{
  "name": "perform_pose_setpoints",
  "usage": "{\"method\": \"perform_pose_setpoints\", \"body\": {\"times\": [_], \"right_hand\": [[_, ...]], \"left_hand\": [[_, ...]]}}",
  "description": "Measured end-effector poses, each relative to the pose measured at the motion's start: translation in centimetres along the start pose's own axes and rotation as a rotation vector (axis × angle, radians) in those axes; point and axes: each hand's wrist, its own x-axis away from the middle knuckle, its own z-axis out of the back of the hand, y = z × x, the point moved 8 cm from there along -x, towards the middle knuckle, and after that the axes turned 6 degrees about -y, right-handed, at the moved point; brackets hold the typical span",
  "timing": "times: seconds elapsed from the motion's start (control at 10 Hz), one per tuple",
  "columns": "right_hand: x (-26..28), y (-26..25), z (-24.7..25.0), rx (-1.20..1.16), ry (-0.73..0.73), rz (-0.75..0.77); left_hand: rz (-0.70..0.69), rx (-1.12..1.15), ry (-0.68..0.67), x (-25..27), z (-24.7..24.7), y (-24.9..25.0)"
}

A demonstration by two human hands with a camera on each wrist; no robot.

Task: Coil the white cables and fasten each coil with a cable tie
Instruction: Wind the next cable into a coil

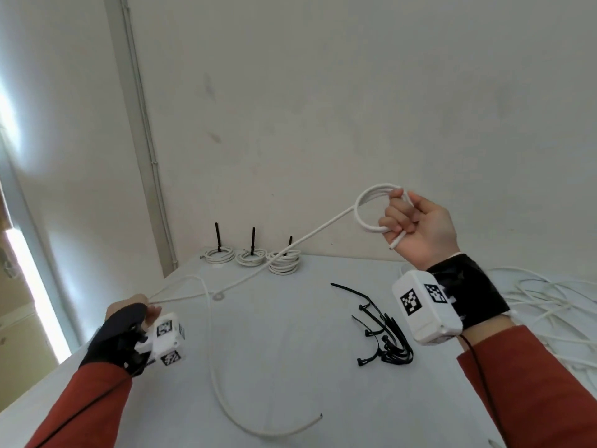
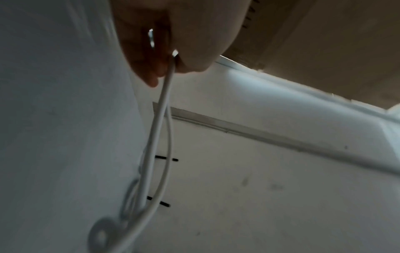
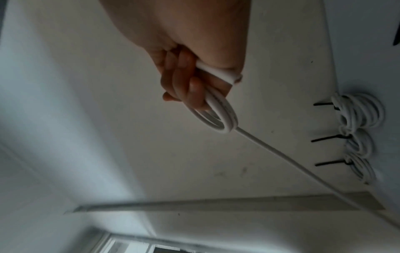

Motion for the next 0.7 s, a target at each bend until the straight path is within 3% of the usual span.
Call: {"method": "perform_pose_setpoints", "body": {"times": [0.1,0.2,0.3,0.4,0.5,0.6,0.7], "right_hand": [[-0.1,1.9,-2.0,0.047,-0.037,-0.085],[-0.3,4.2,-4.0,0.053,-0.095,-0.174],[-0.4,6.2,-5.8,0.073,-0.158,-0.238],[-1.1,7.8,-7.2,0.082,-0.194,-0.26],[-2.0,8.9,-8.1,0.093,-0.203,-0.254],[-2.6,9.1,-8.6,0.061,-0.188,-0.223],[-2.8,7.7,-8.7,-0.059,-0.147,-0.131]], "left_hand": [[0.028,-0.272,0.061,0.9,0.7,-1.2],[-0.02,-0.59,0.032,3.9,0.8,-0.5],[-0.328,-0.919,0.2,8.0,0.1,4.2],[-0.679,-0.634,-0.04,14.6,-4.8,8.8],[-0.787,-0.496,-0.511,22.0,-11.6,10.1],[-0.854,-0.497,-0.75,25.4,-16.5,9.5],[-0.868,-0.383,-0.73,25.0,-17.7,9.7]]}}
